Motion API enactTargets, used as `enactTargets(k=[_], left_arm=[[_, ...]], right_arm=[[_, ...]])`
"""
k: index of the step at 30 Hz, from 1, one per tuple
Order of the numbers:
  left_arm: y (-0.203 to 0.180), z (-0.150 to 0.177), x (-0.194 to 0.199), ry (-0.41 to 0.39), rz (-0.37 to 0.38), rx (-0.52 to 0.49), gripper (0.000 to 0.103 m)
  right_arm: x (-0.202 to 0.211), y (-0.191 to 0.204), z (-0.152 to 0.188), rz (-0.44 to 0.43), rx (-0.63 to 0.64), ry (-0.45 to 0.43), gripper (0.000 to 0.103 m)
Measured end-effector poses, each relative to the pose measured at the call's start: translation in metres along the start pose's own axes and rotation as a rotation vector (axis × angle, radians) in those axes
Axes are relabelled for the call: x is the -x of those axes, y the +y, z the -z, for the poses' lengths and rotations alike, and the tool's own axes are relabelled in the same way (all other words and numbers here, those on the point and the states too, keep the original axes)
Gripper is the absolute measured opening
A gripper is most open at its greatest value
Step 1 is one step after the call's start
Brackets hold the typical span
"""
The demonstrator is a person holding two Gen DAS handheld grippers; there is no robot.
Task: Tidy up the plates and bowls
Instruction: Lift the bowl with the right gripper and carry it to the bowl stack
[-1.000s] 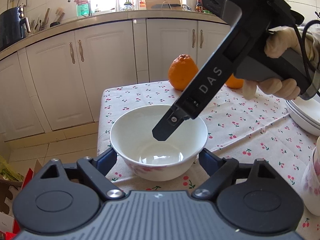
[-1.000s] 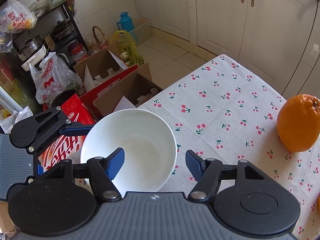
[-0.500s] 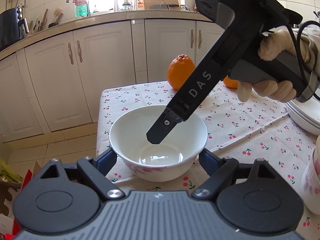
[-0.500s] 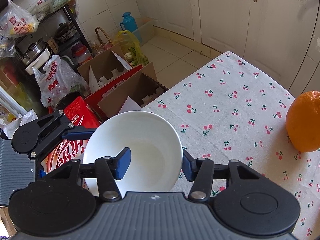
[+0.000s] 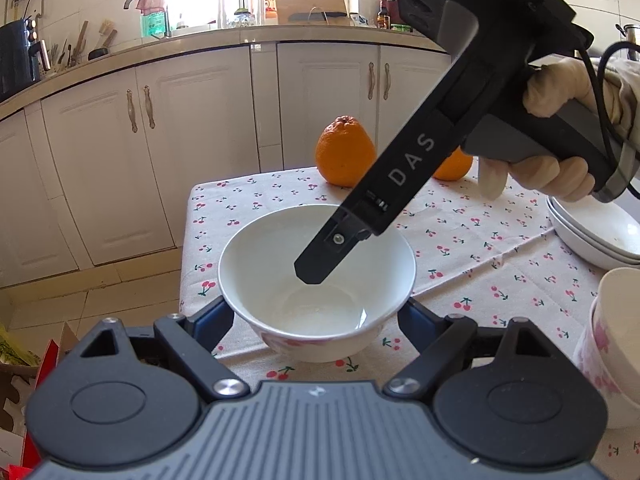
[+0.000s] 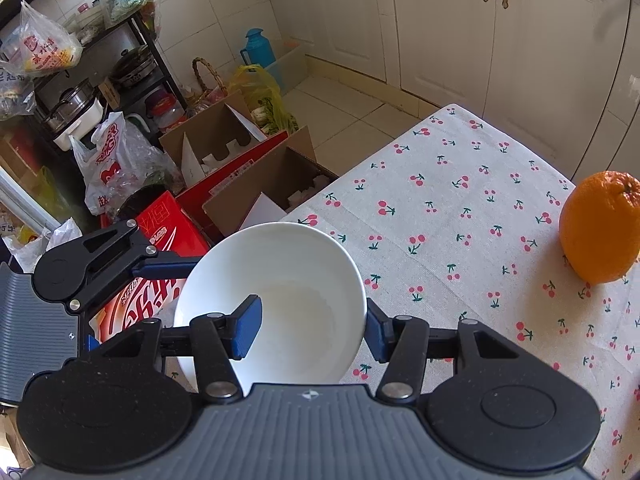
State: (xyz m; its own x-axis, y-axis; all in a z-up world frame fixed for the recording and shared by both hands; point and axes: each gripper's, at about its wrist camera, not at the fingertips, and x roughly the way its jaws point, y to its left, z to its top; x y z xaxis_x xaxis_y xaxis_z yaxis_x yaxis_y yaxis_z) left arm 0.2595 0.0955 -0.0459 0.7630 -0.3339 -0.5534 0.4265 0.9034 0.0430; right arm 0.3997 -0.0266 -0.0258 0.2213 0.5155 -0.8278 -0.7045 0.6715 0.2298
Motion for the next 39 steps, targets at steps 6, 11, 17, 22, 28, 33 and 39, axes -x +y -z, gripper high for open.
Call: enactTargets(k=[6, 11, 17, 22, 28, 33, 39], left_arm=[[-0.017, -0.006, 0.023, -0.013, 0.007, -0.019, 0.089], [-0.035, -0.01, 0.043, -0.023, 0.007, -0.039, 0.089], [-0.059, -0.012, 0.066, -0.032, 0.02, -0.054, 0.089], [-0.079, -0.011, 0.083, -0.044, 0.031, -0.071, 0.089], [-0.098, -0.01, 0.097, -0.047, 0.056, -0.08, 0.089], [-0.112, -0.008, 0.105, -0.055, 0.07, -0.083, 0.089], [-0.128, -0.006, 0.111, -0.059, 0.092, -0.092, 0.089]], right_arm=[[0.025, 0.011, 0.015, 0.006, 0.004, -0.019, 0.059], [0.048, 0.02, 0.03, 0.005, 0.002, -0.043, 0.059], [0.073, 0.033, 0.054, 0.014, -0.003, -0.06, 0.06], [0.092, 0.043, 0.077, 0.026, -0.006, -0.072, 0.06], [0.117, 0.053, 0.102, 0.037, -0.001, -0.09, 0.06], [0.133, 0.057, 0.119, 0.05, -0.003, -0.105, 0.06], [0.147, 0.059, 0.139, 0.062, -0.015, -0.12, 0.06]])
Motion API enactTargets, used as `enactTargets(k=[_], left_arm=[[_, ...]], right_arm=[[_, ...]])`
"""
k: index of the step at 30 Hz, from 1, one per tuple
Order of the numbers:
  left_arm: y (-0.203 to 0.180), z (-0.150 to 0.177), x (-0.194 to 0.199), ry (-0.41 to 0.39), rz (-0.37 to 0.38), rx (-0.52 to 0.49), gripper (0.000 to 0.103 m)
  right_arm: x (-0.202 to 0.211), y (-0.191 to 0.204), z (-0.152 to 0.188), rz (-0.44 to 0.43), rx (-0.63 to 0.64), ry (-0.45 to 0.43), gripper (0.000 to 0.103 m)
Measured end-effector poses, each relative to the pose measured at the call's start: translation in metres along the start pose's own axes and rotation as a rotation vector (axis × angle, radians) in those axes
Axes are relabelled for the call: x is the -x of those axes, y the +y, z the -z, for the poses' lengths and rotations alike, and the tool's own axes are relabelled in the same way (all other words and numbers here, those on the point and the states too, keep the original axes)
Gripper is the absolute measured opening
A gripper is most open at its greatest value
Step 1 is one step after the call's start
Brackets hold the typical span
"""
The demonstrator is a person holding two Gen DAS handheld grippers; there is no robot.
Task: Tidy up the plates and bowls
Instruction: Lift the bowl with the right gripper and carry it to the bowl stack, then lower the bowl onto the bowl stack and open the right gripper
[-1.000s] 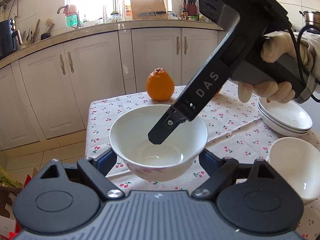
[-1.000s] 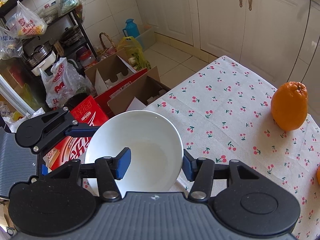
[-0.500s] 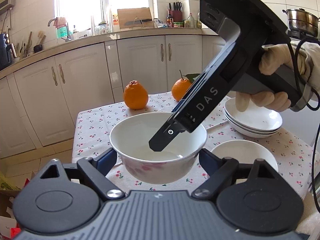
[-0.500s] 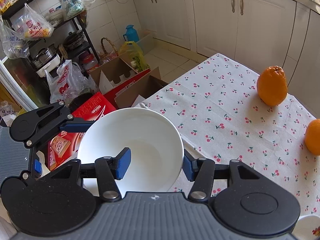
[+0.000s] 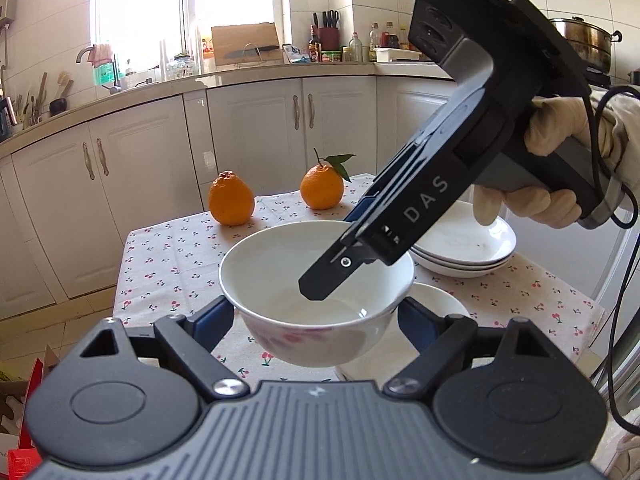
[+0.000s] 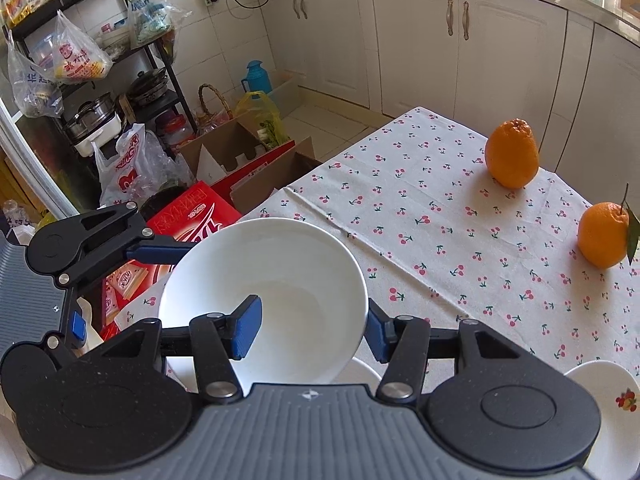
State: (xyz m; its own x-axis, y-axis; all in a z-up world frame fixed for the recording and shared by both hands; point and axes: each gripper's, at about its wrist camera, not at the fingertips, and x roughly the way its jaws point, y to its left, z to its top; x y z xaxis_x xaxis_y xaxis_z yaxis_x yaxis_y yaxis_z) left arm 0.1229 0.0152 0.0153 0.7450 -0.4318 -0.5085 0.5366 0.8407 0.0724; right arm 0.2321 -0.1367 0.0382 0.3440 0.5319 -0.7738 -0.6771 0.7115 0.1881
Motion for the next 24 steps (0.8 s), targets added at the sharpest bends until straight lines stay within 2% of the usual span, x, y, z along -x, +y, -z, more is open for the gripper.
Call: enactTargets(k=[10, 24], left_arm=[[-0.023, 0.003, -0.005, 0.013, 0.059, -0.016, 0.089], [-0.035, 0.016, -0.022, 0.076, 0.107, 0.01, 0.089]], right_arm=[[0.02, -0.007, 0.032, 0.027, -0.036, -0.01, 0.06], [0.012, -0.015, 0.057, 0.04, -0.081, 0.023, 0.06]])
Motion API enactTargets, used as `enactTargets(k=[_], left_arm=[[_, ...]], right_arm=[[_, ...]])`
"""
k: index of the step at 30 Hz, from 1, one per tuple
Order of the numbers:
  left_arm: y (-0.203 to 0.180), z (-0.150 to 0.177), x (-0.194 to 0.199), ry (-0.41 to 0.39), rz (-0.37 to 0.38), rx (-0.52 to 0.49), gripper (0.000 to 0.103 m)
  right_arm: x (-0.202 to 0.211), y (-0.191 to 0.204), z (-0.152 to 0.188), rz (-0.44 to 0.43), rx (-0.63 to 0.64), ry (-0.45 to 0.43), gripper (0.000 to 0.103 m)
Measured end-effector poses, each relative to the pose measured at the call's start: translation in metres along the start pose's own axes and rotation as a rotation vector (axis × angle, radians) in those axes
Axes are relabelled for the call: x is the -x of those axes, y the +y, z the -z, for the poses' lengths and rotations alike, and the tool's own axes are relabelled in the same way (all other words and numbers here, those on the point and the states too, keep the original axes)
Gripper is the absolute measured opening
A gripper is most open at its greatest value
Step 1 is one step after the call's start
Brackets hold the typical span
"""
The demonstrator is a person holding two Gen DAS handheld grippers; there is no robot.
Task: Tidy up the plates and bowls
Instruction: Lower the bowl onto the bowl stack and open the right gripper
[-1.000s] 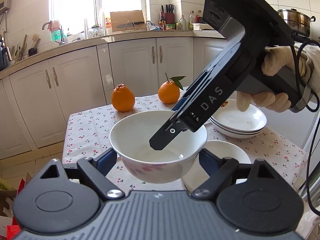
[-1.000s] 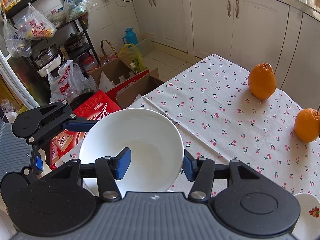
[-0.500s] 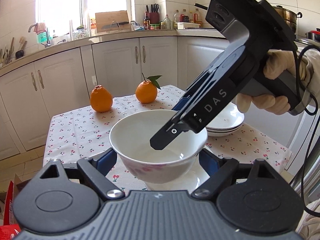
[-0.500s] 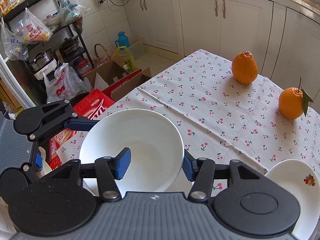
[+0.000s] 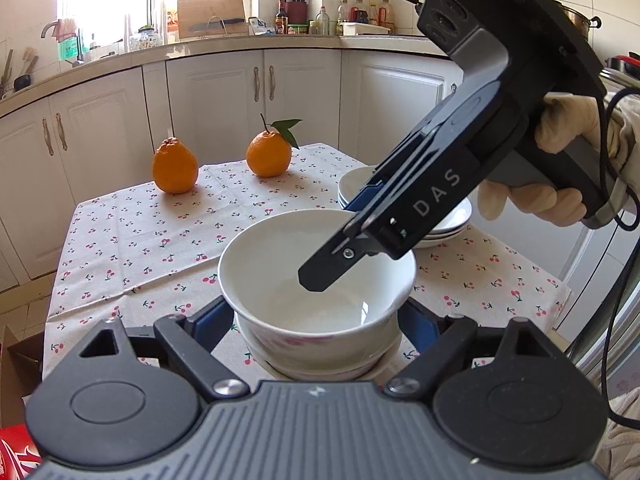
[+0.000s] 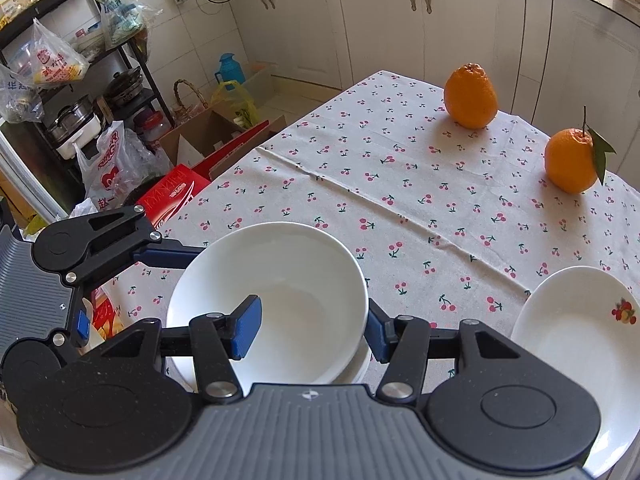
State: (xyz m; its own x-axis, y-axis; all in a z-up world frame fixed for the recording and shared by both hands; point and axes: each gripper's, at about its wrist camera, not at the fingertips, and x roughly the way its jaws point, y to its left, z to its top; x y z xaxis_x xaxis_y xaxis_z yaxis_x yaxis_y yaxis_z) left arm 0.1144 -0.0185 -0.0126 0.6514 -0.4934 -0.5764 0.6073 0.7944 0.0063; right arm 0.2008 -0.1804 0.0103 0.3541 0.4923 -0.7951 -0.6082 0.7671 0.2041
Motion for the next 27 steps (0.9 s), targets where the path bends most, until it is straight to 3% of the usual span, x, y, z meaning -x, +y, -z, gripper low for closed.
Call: enactTargets(k=[15, 18, 20, 27], left_arm=[[0.004, 0.004, -0.004, 0.017, 0.03, 0.033, 0.09], [0.004, 0.005, -0.006, 0.025, 0.043, 0.029, 0.092], [0.002, 0.006, -0.003, 0.008, 0.037, 0.01, 0.095], [0.003, 0.006, 0.007, -0.024, 0.064, -0.006, 0.1]], right_arm=[[-0.005, 0.004, 0.001, 0.011, 0.03, 0.005, 0.065], [-0.004, 0.005, 0.002, 0.01, 0.037, -0.002, 0.077], [-0.001, 0.007, 0.001, 0.031, 0.049, -0.026, 0.091], [0.01, 0.014, 0.003, 0.071, 0.091, -0.077, 0.103]])
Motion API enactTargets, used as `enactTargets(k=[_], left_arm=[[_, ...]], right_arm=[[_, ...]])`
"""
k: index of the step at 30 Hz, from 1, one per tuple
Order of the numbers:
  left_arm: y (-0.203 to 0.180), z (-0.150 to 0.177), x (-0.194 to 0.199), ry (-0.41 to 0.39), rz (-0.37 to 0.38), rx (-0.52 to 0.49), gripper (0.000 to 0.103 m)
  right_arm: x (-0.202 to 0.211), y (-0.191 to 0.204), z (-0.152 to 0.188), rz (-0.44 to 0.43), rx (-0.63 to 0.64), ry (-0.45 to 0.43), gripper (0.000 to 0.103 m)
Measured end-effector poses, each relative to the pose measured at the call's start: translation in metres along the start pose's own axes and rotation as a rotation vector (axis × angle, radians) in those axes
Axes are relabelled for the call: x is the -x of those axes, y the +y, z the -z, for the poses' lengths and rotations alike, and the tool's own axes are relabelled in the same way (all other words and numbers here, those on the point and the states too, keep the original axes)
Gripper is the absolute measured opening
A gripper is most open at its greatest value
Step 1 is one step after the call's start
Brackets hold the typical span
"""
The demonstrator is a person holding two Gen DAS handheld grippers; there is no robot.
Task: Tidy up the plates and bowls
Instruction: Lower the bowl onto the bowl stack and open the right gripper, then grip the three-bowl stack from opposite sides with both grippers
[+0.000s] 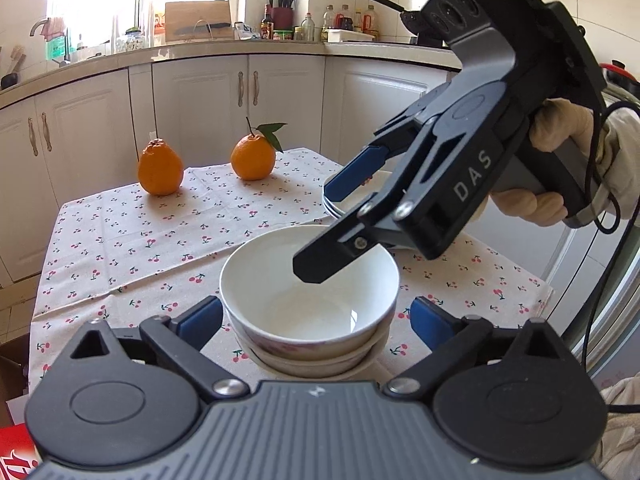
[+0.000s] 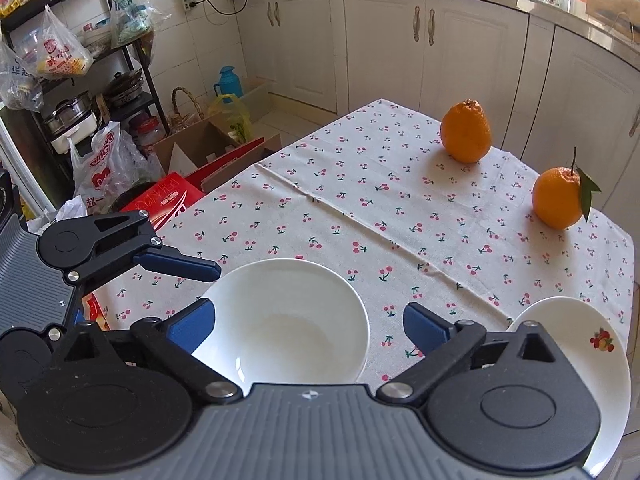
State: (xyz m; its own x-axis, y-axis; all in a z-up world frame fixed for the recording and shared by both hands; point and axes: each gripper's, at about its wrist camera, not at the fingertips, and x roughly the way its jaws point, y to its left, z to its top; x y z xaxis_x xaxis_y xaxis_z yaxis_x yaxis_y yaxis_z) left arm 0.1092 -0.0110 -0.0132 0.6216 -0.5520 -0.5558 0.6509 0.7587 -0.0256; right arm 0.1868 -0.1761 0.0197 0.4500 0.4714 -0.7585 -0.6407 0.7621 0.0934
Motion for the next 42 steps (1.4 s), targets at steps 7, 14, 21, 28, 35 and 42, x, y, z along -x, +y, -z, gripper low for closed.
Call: enactTargets(k=[7, 14, 21, 28, 35, 42], left_arm=[[0.002, 0.001, 0.013, 0.001, -0.004, -0.021, 0.101], [0.012, 0.002, 0.022, 0.022, -0.012, 0.023, 0.102], [0.009, 0.012, 0.031, -0.011, -0.043, 0.006, 0.102], [0.015, 0.022, 0.027, 0.041, -0.009, 0.017, 0.102], [0.025, 0.034, 0.006, 0.09, -0.048, 0.014, 0.102], [0.029, 0.04, -0.021, 0.132, 0.003, -0.057, 0.102]], right_arm=[[0.014, 0.009, 0.011, 0.047, 0.046, -0.025, 0.103], [0.031, 0.019, 0.028, 0.087, 0.068, -0.051, 0.103], [0.043, 0.035, 0.05, 0.128, 0.124, -0.063, 0.103], [0.041, 0.041, 0.07, 0.151, 0.167, -0.053, 0.103], [0.02, 0.035, 0.085, 0.186, 0.183, -0.027, 0.103], [-0.008, 0.035, 0.097, 0.165, 0.274, 0.001, 0.103]])
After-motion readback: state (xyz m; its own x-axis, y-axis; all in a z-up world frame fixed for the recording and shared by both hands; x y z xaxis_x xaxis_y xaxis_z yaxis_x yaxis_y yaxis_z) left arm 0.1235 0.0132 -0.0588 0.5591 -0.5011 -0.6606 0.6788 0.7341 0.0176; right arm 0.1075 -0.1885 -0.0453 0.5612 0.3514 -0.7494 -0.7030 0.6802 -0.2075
